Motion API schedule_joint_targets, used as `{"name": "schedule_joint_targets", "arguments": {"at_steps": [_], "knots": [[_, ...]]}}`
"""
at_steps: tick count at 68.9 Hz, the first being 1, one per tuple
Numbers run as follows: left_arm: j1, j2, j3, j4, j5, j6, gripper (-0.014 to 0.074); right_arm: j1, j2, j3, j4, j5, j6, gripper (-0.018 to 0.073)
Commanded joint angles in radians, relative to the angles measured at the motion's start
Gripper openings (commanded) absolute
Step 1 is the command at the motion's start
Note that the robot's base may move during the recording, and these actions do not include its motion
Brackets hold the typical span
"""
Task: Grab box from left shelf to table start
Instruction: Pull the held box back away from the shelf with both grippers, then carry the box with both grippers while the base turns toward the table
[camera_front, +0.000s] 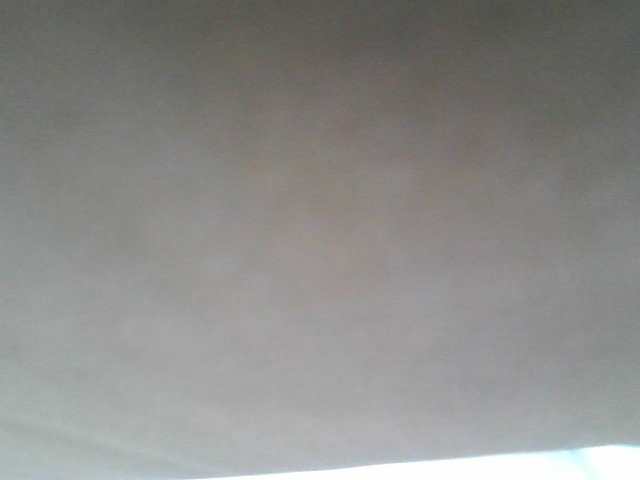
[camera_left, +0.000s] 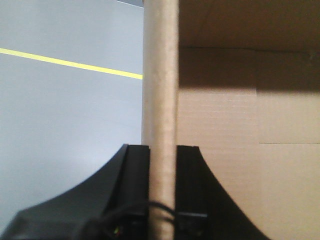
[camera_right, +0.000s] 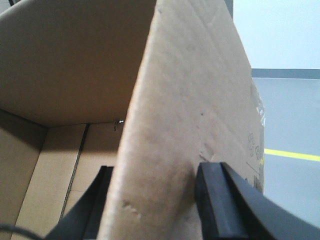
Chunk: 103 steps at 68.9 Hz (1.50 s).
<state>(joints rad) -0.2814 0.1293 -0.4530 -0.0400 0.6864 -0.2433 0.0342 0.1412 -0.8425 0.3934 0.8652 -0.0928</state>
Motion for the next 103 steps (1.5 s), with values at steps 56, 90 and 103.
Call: {"name": "schedule_joint_targets", "arguments": {"at_steps": [56,90,103], "knots": [[0.000,0.019,-0.002,0.078,0.066,0.001,-0.0099,0.000,0.008,-0.030,-0.004,-0.114,-0.001,0.0057],[0.000,0.019,-0.002,0.078,0.066,0.001,-0.0099,0.000,0.008,-0.029,-0.004,-0.115,-0.001,0.0057],[0.000,0.019,-0.002,0.078,0.066,0.001,-0.0099,0.000,0.008,-0.029,-0.004,-0.115,-0.001,0.0057]]}}
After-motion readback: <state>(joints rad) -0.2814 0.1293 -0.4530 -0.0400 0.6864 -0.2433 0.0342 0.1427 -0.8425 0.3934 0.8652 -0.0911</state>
